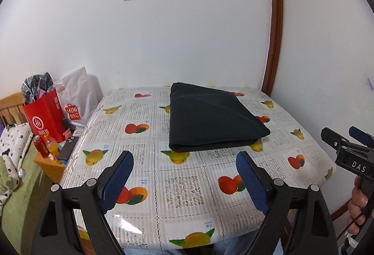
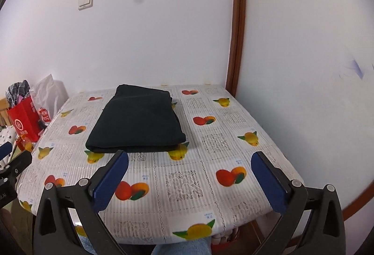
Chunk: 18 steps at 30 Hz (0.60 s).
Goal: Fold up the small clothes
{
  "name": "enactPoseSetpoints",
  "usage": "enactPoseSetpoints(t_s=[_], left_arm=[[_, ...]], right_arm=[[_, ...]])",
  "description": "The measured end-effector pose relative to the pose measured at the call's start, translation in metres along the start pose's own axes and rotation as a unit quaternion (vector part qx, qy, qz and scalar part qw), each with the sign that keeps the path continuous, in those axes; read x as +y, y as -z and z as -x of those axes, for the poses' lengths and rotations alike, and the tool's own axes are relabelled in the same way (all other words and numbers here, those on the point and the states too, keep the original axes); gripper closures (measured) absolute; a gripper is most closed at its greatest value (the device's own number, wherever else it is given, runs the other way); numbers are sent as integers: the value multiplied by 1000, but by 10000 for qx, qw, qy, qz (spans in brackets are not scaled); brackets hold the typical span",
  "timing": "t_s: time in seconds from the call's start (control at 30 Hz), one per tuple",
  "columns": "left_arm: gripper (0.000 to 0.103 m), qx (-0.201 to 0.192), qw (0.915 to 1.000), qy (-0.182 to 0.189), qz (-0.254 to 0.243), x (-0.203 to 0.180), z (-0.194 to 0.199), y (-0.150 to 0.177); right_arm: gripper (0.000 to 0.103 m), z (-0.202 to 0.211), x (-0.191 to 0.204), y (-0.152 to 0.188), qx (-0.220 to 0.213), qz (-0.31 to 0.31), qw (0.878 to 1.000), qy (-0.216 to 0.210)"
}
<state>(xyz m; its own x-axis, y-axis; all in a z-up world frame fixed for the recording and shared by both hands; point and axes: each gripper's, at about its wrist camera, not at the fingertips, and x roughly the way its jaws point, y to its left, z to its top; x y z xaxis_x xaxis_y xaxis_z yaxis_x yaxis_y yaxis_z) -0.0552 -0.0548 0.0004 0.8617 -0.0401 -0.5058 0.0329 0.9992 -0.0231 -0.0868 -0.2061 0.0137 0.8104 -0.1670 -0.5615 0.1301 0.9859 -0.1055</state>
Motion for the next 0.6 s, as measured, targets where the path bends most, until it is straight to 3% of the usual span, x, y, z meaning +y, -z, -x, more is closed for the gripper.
enactPoseSetpoints(t_s=[0.6], left_arm=[[14,20,9999,-112,80,0,6,8]], right_arm=[[0,14,9,9,-45,127,9999,33]])
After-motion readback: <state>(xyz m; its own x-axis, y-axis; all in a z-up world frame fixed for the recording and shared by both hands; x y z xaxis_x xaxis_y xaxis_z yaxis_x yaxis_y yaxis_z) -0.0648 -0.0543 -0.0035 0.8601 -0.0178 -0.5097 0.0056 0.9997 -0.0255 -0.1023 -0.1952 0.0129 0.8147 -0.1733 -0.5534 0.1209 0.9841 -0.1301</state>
